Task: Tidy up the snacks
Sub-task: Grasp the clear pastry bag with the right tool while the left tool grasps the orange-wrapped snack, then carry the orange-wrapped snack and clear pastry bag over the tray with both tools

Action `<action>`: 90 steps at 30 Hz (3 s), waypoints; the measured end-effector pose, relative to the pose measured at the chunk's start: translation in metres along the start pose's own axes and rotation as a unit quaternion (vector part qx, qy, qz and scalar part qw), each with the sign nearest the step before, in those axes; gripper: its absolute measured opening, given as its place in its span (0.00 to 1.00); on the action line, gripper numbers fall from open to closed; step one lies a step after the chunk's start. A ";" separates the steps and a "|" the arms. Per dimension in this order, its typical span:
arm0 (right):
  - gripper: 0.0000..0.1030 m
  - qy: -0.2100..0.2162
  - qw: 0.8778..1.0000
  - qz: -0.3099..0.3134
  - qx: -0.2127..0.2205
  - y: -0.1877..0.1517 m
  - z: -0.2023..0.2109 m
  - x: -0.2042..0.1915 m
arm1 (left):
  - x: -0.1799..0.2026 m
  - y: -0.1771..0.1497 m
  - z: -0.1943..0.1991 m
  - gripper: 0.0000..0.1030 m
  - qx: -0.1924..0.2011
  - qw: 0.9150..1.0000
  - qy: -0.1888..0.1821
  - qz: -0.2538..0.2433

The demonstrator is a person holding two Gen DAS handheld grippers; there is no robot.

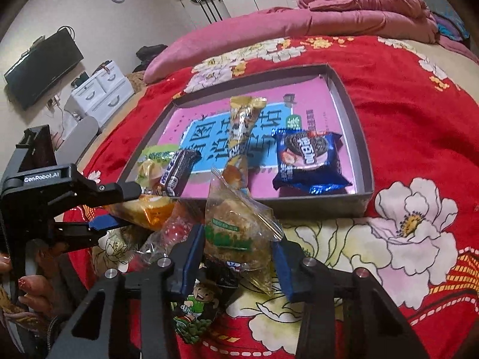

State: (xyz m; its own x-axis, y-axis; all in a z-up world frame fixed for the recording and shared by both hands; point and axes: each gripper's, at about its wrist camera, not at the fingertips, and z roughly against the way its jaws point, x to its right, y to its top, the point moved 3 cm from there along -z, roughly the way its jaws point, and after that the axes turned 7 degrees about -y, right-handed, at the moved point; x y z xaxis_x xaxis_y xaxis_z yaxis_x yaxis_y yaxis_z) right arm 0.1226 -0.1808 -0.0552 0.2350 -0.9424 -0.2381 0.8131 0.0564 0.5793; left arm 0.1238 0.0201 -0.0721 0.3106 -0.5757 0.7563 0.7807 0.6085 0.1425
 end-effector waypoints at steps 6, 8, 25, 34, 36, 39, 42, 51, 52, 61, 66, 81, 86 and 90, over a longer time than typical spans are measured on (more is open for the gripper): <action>0.42 0.013 1.000 -0.015 0.015 0.004 0.009 0.006 | 0.003 -0.001 0.010 0.34 0.002 1.000 -0.017 -0.003; 0.42 0.025 0.999 -0.022 0.024 0.007 0.013 0.008 | 0.006 0.000 0.014 0.30 0.007 1.000 -0.021 -0.009; 0.42 0.025 0.998 -0.018 0.052 0.012 0.025 0.009 | 0.041 0.007 0.040 0.24 0.050 0.995 -0.025 -0.082; 0.42 0.021 0.997 -0.022 0.070 0.017 0.033 0.013 | 0.055 0.015 0.053 0.24 0.074 0.991 -0.026 -0.107; 0.42 0.018 0.997 -0.020 0.075 0.018 0.036 0.014 | 0.059 0.016 0.055 0.24 0.079 0.990 -0.025 -0.112; 0.42 0.014 0.996 -0.017 0.084 0.021 0.039 0.014 | 0.064 0.016 0.057 0.24 0.084 0.989 -0.023 -0.121; 0.42 0.010 0.995 -0.016 0.094 0.024 0.043 0.016 | 0.068 0.018 0.057 0.24 0.089 0.987 -0.020 -0.129; 0.42 0.004 0.993 -0.036 0.114 0.036 0.047 0.031 | 0.071 0.022 0.044 0.24 0.089 0.986 -0.009 -0.139; 0.42 0.003 0.993 -0.038 0.116 0.037 0.048 0.032 | 0.071 0.022 0.042 0.24 0.088 0.986 -0.008 -0.139; 0.42 0.004 0.991 -0.049 0.127 0.047 0.046 0.038 | 0.070 0.027 0.026 0.23 0.086 0.985 0.008 -0.147; 0.42 0.001 0.991 -0.051 0.124 0.051 0.041 0.040 | 0.069 0.030 0.013 0.24 0.082 0.985 0.012 -0.151; 0.42 0.000 0.996 -0.016 0.089 0.053 0.008 0.025 | 0.062 0.031 -0.020 0.24 0.061 0.985 0.030 -0.158; 0.42 -0.005 0.997 0.000 0.076 0.053 -0.004 0.020 | 0.058 0.030 -0.026 0.24 0.057 0.986 0.030 -0.157; 0.42 -0.002 0.998 0.006 0.065 0.052 -0.012 0.017 | 0.057 0.029 -0.029 0.24 0.051 0.986 0.030 -0.158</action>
State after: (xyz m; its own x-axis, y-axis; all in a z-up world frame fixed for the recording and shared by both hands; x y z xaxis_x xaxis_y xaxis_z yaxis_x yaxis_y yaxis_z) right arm 0.1753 -0.1897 -0.0385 0.2428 -0.9431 -0.2270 0.7337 0.0254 0.6790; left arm 0.1802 -0.0109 -0.0437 0.0942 -0.7752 0.6247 0.7856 0.4433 0.4317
